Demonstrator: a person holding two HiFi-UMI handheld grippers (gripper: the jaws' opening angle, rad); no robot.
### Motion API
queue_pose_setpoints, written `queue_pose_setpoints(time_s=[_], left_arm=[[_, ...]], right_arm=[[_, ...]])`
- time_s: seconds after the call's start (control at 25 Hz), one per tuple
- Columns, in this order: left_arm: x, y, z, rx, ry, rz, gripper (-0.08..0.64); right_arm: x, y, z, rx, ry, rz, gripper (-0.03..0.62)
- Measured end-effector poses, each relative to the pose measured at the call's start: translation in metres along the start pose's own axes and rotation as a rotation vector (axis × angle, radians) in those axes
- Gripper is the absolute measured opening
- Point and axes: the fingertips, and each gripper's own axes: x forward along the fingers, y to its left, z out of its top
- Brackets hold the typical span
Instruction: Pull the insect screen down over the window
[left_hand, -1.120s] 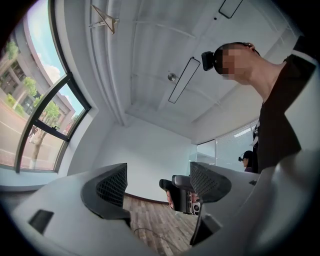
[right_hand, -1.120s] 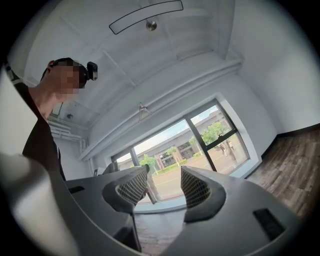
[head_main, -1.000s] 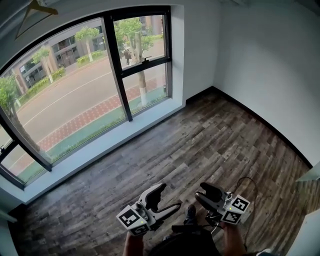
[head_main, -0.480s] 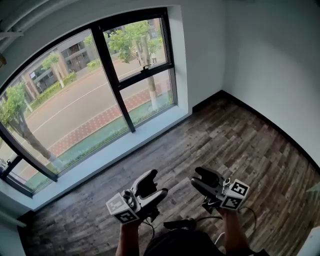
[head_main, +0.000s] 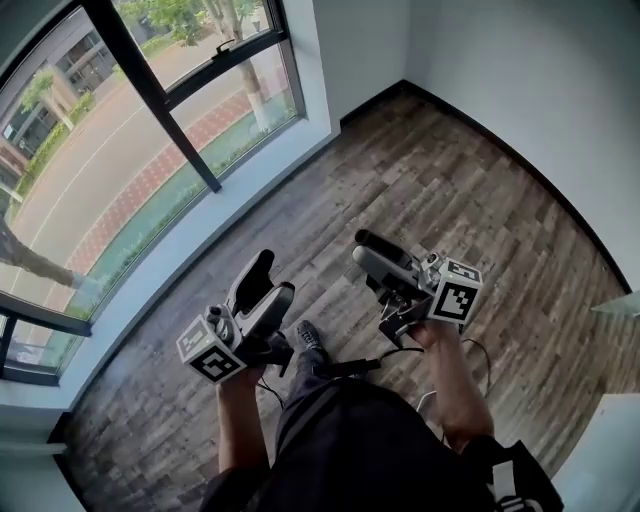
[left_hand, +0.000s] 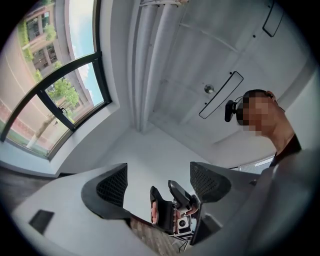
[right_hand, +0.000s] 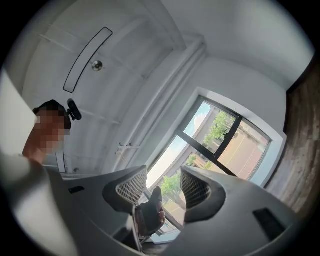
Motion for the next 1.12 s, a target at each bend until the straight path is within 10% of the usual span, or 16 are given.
queue_pose_setpoints(time_s=[1.12], left_arm=[[0.104,0.325,0.16,0.041,-0.024,0.034,0.397]], right_arm=[[0.279,-0.241,0.091,-0.098,0.142,0.059,0.196]])
